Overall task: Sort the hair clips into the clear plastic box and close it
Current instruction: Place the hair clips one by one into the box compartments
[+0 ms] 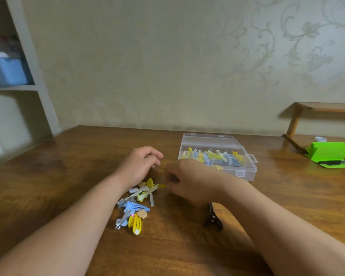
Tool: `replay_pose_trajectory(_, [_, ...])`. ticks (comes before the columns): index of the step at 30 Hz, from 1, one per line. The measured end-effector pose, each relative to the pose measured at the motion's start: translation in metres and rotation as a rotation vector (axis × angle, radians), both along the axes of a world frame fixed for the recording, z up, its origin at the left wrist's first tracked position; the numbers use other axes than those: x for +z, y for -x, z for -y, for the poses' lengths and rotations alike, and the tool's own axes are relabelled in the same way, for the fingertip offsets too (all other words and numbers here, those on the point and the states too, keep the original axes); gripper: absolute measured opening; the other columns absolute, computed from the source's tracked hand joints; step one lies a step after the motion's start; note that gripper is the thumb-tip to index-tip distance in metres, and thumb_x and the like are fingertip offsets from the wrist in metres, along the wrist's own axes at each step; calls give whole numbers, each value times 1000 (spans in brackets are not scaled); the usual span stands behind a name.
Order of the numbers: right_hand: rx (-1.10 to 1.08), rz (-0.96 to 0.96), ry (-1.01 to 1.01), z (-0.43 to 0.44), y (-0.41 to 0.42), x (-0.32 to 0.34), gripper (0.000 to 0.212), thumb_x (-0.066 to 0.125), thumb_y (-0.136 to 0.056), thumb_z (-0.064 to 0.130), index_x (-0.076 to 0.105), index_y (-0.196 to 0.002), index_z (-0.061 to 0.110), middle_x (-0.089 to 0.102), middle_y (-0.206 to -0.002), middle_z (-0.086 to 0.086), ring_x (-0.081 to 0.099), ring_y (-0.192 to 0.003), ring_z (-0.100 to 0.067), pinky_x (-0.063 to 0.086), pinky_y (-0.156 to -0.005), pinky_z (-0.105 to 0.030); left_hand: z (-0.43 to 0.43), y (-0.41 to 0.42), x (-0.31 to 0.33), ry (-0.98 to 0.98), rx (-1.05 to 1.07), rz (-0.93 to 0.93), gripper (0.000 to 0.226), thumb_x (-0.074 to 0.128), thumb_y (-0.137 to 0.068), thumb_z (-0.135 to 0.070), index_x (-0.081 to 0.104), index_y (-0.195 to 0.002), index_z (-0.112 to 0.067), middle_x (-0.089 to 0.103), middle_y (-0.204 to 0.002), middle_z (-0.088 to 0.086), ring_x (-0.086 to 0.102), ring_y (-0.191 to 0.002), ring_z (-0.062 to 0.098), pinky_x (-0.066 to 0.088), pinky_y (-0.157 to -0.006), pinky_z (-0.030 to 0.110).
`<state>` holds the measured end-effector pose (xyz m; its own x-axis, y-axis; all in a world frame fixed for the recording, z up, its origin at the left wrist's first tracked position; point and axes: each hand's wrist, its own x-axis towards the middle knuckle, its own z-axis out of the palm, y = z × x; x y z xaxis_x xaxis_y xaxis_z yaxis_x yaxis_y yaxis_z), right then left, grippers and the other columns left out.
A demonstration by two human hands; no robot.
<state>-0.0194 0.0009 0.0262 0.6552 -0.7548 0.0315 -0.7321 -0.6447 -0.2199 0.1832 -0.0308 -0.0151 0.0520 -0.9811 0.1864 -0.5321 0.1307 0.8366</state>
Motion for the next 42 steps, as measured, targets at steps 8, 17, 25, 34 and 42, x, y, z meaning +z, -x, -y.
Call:
replay_pose_trajectory(8, [-516,672,122,37,88,40,11,70,-95,21,78,-91,14,76,-77,-5,68,-68,-19,55,-66,-36,1,2,0,-9,-15,24,33,52,-107,-9,78,-113,-29,79,-105,-6,71,-103,10,52,-94,32])
replay_pose_trajectory(17, [-690,121,86,73,107,3,30,71,-87,34,80,-87,5,78,-83,-13,60,-60,-19,59,-61,-36,1,2,2,-15,-43,45,32,52,-108,-11,76,-114,-31,77,-107,-7,69,-104,10,49,-87,30])
replay_pose_trajectory(25, [-702,27,26,73,104,-1,31,69,-88,37,80,-86,8,71,-70,-7,53,-56,-18,55,-58,-35,1,3,3,-35,-55,44,30,54,-108,-13,76,-115,-32,76,-109,-8,67,-106,8,48,-85,28])
replay_pose_trajectory(34, [-478,278,268,45,64,11,34,59,-99,34,59,-70,15,59,-62,-2,46,-56,-19,36,-53,-31,0,4,5,-45,-37,50,31,50,-109,-14,75,-120,-30,76,-110,-9,69,-105,4,52,-93,28])
replay_pose_trajectory(42, [63,223,143,5,-7,-18,27,60,-99,22,71,-120,35,67,-106,13,61,-90,-9,55,-79,-33,11,-1,-4,-44,-43,-106,31,53,-101,-3,80,-105,-18,77,-90,-1,65,-83,15,52,-87,37])
